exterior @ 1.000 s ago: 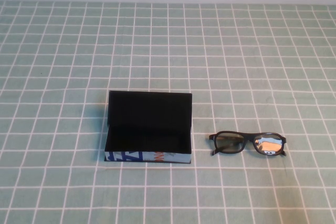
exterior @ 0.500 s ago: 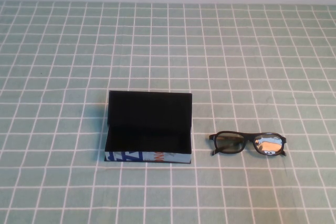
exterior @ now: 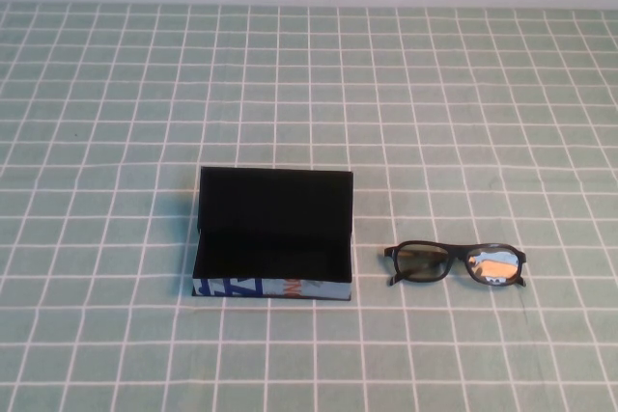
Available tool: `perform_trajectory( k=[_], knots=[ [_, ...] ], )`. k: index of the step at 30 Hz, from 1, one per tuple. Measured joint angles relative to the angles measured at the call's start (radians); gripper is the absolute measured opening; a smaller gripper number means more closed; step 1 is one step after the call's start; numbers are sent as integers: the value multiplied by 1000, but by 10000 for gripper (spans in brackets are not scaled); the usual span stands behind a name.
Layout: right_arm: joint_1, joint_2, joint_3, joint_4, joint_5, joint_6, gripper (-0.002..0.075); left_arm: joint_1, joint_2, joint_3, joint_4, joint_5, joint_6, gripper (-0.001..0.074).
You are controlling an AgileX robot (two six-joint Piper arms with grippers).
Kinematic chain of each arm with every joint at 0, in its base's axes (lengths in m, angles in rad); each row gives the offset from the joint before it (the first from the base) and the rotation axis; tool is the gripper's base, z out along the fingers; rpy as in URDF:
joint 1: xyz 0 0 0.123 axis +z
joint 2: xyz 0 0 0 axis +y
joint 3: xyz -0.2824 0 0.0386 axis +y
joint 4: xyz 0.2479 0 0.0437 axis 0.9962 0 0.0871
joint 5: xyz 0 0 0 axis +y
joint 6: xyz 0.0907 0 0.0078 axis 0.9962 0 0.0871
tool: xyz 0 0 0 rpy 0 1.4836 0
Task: Return glasses to glasses case
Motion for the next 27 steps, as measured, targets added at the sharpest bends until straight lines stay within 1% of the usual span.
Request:
perform_trajectory(
  k=[3, 5, 8, 12, 15, 17, 21, 24, 27],
  knots=[
    [0, 89, -98, -128, 110, 138, -11, 0, 86, -100, -2, 236, -27, 1],
    [0, 157, -117, -188, 166, 189, -11, -2, 145, -127, -2, 343, -33, 2],
    [0, 260, -119, -216, 269, 220, -11, -11, 196, -130, 11, 418, -33, 1],
    [0, 412, -113, -220, 442, 225, -11, -13, 219, -130, 35, 435, -35, 2],
    [0, 540, -111, -203, 558, 174, -11, -13, 233, -132, 41, 454, -35, 2],
    [0, 617, -111, -152, 616, 82, -11, -15, 247, -132, 41, 488, -35, 2],
    [8, 769, -111, 57, 728, -215, -11, -15, 294, -132, 41, 561, -35, 2],
    [57, 859, -109, 248, 756, -490, -11, -15, 348, -132, 38, 616, -30, 2],
    [143, 896, -109, 417, 760, -794, -11, -15, 425, -132, -13, 672, 50, 1]
  ],
)
